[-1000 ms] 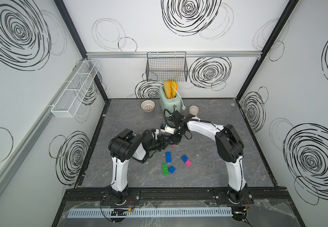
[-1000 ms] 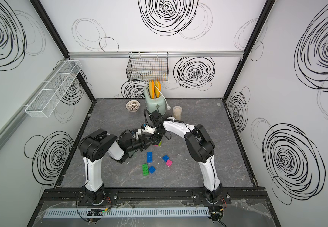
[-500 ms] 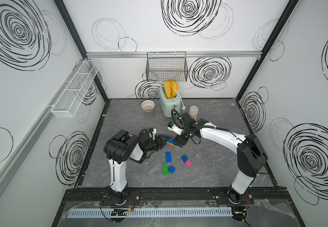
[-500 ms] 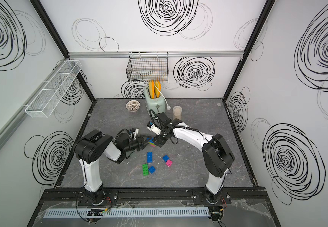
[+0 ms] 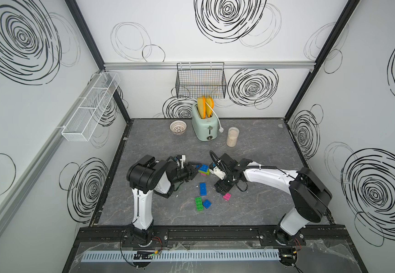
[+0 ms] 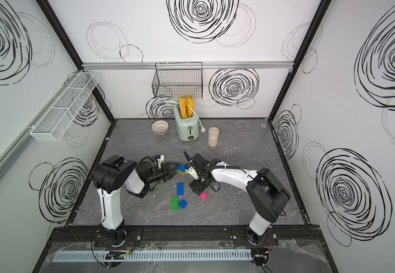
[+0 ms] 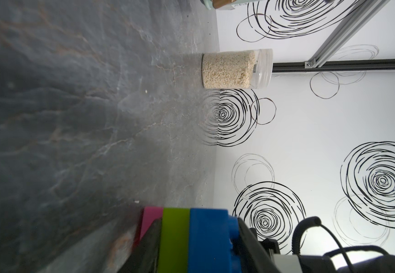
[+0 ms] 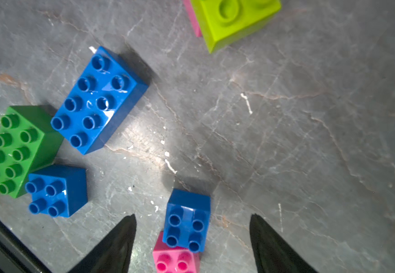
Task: Assemble a heart with lego
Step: Pick up the lego brick from the center of the board.
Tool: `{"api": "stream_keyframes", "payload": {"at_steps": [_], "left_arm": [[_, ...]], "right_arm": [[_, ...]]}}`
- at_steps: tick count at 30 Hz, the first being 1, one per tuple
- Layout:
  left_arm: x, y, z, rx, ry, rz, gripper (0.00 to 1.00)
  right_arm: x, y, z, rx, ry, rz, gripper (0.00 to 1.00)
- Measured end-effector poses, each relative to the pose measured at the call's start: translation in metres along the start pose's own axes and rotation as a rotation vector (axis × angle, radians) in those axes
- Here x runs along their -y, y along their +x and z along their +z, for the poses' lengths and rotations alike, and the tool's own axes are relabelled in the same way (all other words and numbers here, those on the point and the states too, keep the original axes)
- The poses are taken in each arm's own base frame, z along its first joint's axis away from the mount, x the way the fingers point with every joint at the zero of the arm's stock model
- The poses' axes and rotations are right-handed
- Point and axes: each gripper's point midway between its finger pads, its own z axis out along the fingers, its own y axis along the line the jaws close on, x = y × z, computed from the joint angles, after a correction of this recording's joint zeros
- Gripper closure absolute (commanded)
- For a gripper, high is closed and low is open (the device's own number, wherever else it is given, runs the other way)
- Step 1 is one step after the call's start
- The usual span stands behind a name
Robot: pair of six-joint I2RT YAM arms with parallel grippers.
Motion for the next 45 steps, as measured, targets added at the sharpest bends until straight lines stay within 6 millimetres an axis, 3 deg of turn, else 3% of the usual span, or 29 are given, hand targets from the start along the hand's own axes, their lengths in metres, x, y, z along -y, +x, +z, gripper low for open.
{"api": "stream_keyframes", "payload": {"at_steps": [9,17,23,33,37,45], "left_arm": [[0.000,0.000,0.000,-0.001,0.000,0.000,0.66],[0.000,0.000,0.000,-0.003,0.000,-0.001,0.66],[0.000,0.000,0.000,-0.003,0.000,-0.002,0.66],[0.000,0.001,0.000,-0.008,0.001,0.004,0.65],[0.001,0.006,0.001,-0.025,0.003,0.018,0.65],[0.002,0.019,0.005,-0.080,0.013,0.034,0.65]], "right_arm": [[-0.007,0.001,0.006,-0.001,0.010,-0.001,0.40],[-0.005,0.013,0.016,-0.037,0.027,-0.002,0.43],[-0.004,0.019,0.019,-0.049,0.036,-0.002,0.57],[0.001,0.017,0.018,-0.045,0.049,-0.015,0.69],[0.011,0.003,0.010,-0.014,0.039,-0.023,0.72],[0.037,-0.048,-0.019,0.115,0.028,-0.062,0.75]]}}
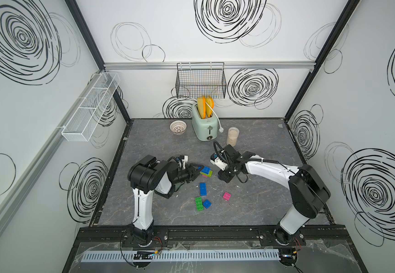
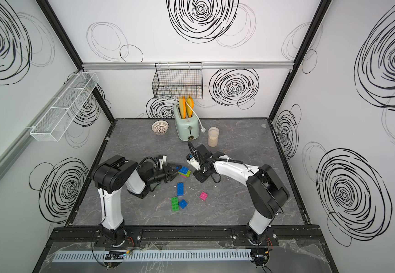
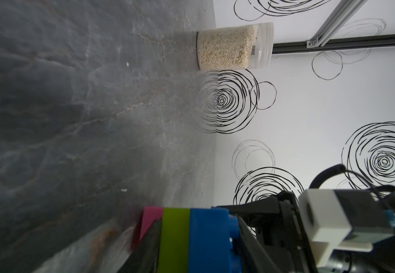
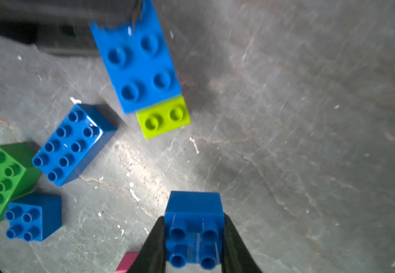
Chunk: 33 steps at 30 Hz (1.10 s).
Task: Assemble a heart with lego
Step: Pick up the lego brick from the center of the board, then assemble the lego brick with the lego brick.
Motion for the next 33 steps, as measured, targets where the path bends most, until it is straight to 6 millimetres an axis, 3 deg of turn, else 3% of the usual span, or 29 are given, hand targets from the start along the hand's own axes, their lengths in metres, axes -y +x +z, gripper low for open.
{"api": "stream_keyframes", "payload": {"at_steps": [7,11,20,28,33], "left_arm": [[0.004,0.009,0.006,-0.040,0.012,0.015,0.65],[0.002,0.011,0.008,-0.051,0.011,0.018,0.65],[0.002,0.012,0.008,-0.055,0.019,0.030,0.66],[0.002,0.011,0.008,-0.046,0.020,0.031,0.66],[0.000,0.012,0.002,-0.021,0.028,0.020,0.65]], "right_arm": [[-0.004,-0.030,-0.004,0.029,-0.045,-0.083,0.75],[-0.006,-0.027,0.006,-0.014,-0.067,-0.096,0.74],[-0.008,-0.025,0.006,-0.025,-0.084,-0.114,0.74],[-0.015,-0.011,0.008,-0.051,-0.117,-0.130,0.73],[-0.015,-0.016,0.010,-0.061,-0.127,-0.165,0.74]]}}
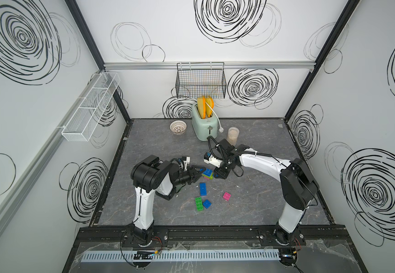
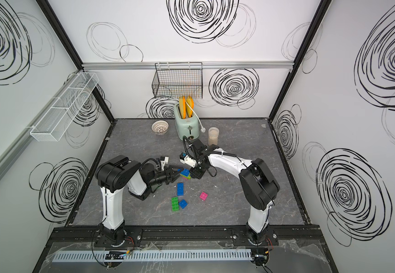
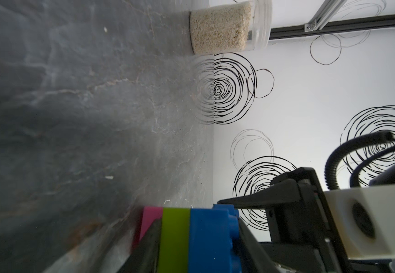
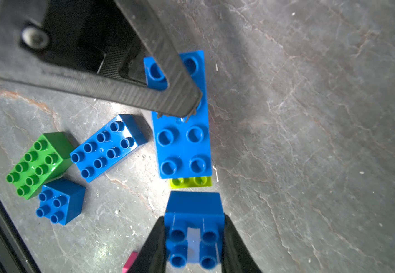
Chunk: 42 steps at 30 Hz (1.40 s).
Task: Assemble a heart with lego
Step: Assemble the lego brick with the lego brick.
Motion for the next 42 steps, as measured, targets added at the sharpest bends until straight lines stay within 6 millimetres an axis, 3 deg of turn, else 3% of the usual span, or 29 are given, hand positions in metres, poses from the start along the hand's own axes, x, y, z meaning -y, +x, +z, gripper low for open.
{"api": "stream_keyframes", "payload": {"at_steps": [16,26,42], "left_arm": [[-0.010,-0.005,-0.023,0.136,-0.028,-0.058,0.66],[-0.010,-0.011,-0.039,0.243,-0.060,-0.023,0.66],[-0.007,-0.014,-0.036,0.303,-0.073,0.016,0.67]], "right_arm": [[0.010,-0.035,0.004,-0.021,-0.010,-0.160,0.73],[0.001,-0.027,0.008,-0.051,-0.041,-0.183,0.73],[-0.007,-0.025,0.023,-0.092,-0.084,-0.207,0.73]]}}
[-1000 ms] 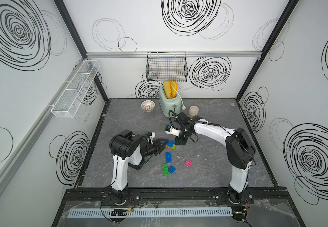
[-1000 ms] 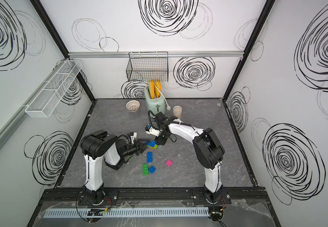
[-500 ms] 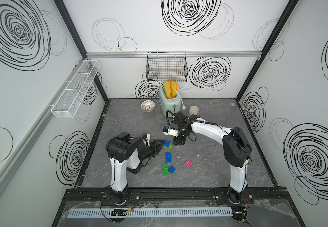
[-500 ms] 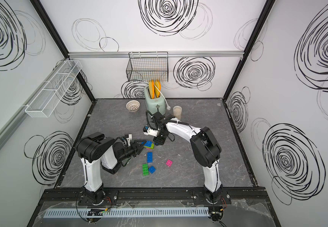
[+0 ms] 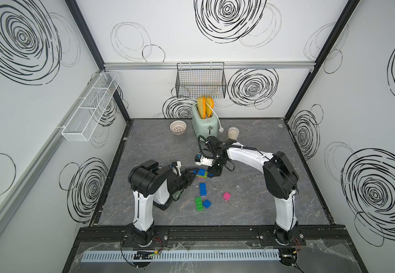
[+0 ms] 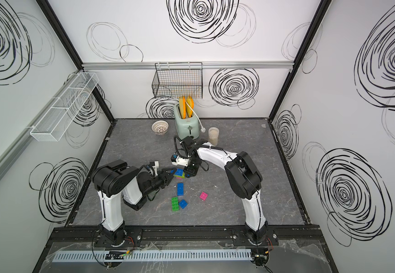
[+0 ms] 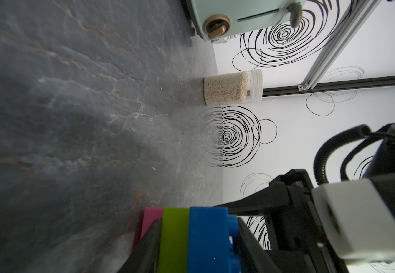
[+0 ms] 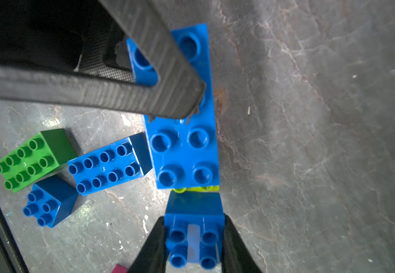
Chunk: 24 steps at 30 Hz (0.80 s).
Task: Assemble a heart with lego
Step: Assemble the lego brick with the lego brick.
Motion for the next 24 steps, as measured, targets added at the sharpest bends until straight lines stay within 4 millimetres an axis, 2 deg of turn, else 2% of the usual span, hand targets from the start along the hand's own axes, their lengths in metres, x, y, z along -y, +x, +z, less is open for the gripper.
{"api": "stream_keyframes", "payload": {"at_steps": [19,24], "left_arm": [[0.001,-0.001,0.005,-0.003,0.008,0.002,0.67],[0.001,-0.001,0.005,-0.004,0.009,0.003,0.67]], "right_arm": [[0.006,0.000,-0.003,0.003,0.012,-0.007,0.73],[0.008,-0.005,-0.014,0.033,0.030,-0.010,0.73]]}}
